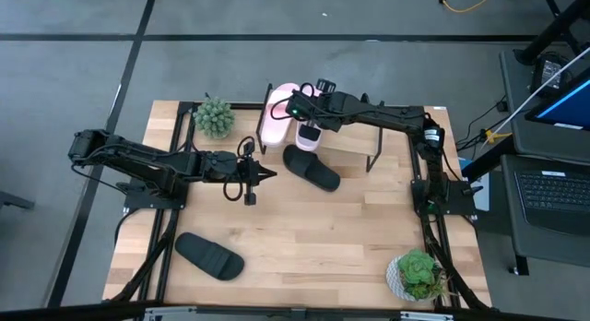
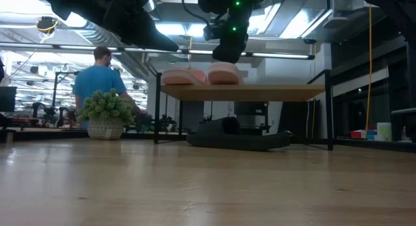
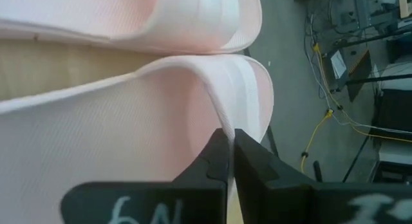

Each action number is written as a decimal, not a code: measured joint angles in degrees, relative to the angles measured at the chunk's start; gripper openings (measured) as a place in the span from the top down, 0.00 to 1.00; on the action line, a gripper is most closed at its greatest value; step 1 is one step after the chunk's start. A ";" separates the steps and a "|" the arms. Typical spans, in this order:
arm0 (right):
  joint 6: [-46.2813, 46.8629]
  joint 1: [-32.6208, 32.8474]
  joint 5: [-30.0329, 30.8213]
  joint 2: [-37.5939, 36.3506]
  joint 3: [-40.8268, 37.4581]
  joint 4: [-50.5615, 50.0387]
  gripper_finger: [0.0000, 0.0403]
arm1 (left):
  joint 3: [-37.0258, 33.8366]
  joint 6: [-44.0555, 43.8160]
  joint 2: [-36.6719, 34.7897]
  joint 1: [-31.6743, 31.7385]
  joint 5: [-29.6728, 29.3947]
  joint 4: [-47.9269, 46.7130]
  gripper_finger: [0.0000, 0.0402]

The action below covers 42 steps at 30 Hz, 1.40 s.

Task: Pick and place slides into the shelf
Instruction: Put the pink slipper on the shelf

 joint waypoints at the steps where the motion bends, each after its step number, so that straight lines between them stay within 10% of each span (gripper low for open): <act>1: 0.02 0.00 0.02 0.00 0.00 0.15 0.97 | 0.00 -0.02 0.00 0.00 0.00 0.00 1.00; 42: 7.48 0.00 -3.30 0.00 0.00 1.72 0.96 | 0.00 -0.13 -0.02 0.02 0.00 0.00 1.00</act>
